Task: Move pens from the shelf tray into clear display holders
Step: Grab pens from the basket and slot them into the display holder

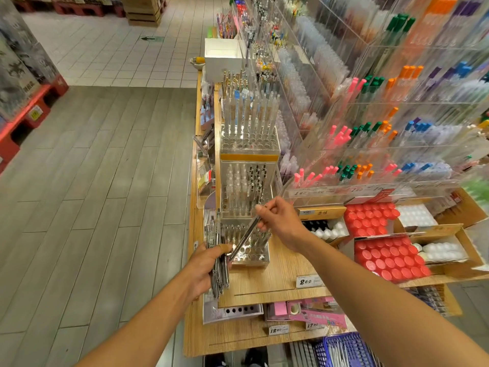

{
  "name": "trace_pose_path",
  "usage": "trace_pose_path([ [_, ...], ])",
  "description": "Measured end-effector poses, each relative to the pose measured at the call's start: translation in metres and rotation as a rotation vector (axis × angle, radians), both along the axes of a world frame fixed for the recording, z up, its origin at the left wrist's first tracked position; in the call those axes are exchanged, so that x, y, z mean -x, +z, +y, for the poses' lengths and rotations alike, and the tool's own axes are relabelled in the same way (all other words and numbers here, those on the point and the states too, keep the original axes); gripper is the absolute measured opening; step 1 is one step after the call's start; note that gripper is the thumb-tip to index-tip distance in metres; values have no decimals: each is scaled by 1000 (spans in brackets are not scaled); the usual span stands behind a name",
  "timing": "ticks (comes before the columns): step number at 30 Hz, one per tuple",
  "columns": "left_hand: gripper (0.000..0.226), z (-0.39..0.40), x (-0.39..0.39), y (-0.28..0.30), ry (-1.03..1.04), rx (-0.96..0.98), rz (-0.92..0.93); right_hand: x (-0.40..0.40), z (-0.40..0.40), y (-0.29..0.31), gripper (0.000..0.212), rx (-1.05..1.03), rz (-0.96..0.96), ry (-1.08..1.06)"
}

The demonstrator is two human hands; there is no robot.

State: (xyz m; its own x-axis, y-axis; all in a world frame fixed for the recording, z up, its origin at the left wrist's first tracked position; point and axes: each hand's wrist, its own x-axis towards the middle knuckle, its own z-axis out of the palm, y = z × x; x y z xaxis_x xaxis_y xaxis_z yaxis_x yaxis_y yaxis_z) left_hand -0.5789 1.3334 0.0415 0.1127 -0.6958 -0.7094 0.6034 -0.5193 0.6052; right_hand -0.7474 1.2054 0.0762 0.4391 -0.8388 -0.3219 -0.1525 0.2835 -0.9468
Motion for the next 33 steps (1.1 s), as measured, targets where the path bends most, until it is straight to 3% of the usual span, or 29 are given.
trace_pose_path([
  [8, 45, 4, 0, -1, -15, -9, 36, -3, -3, -3, 22, 359, 265, -52],
  [12, 68, 4, 1, 1, -19, -19, 6, -5, 0, -15, 24, 525, 515, 126],
  [15, 75, 4, -1, 2, -36, -23, -4, -3, 2, -25, 25, 569, 618, 199],
  [22, 61, 4, -5, 3, -27, -21, 28, -6, 0, -37, 22, 599, 736, 302],
  [26, 49, 3, -4, 2, -27, -25, 20, -14, 2, -42, 16, 720, 814, 368],
  [33, 46, 1, -1, -1, -34, -38, 17, -20, 8, -46, 26, 839, 930, 407],
])
